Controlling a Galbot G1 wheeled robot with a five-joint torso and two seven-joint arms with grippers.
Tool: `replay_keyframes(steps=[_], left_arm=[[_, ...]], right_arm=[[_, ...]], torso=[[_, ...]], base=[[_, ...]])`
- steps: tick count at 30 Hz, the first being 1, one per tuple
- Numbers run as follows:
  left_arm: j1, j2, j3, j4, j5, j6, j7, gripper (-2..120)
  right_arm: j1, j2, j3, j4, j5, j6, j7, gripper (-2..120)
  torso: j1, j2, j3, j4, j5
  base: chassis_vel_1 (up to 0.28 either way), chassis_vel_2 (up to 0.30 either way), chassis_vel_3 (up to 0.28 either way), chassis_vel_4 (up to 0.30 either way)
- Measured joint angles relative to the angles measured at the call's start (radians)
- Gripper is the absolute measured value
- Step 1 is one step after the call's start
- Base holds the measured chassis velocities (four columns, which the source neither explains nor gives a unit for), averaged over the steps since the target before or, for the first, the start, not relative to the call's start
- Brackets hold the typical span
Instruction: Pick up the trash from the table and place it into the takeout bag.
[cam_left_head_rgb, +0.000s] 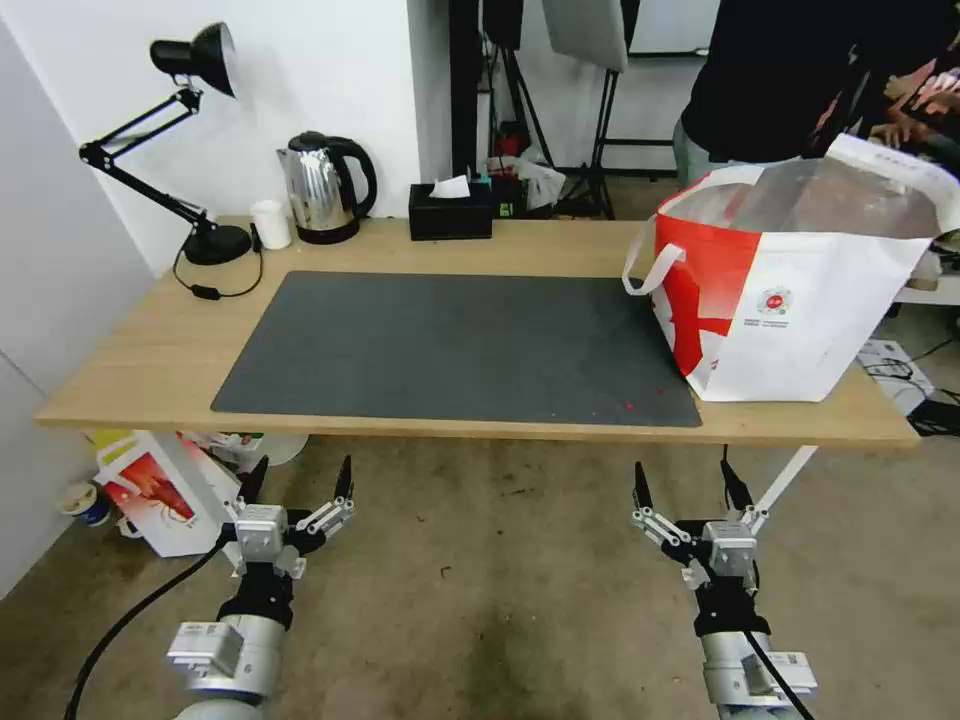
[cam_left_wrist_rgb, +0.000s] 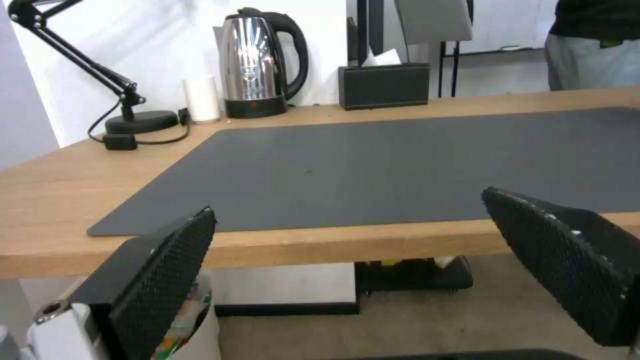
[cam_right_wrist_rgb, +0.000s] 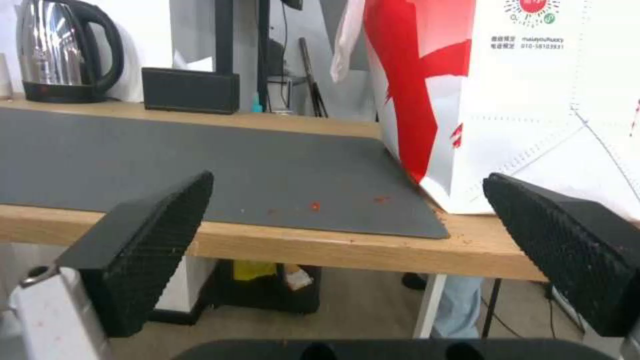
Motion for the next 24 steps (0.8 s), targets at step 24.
replay_keyframes(steps=[24], left_arm=[[-0.002,0.017,-0.011,0.008,-0.025,0.005,0.012,100]], right_arm=[[0.000,0.000,0.000,0.000,0.000,0.000,0.000,100]], torso=[[0.000,0.000,0.000,0.0000,0.0001]], base=[[0.000,0.000,0.000,0.000]])
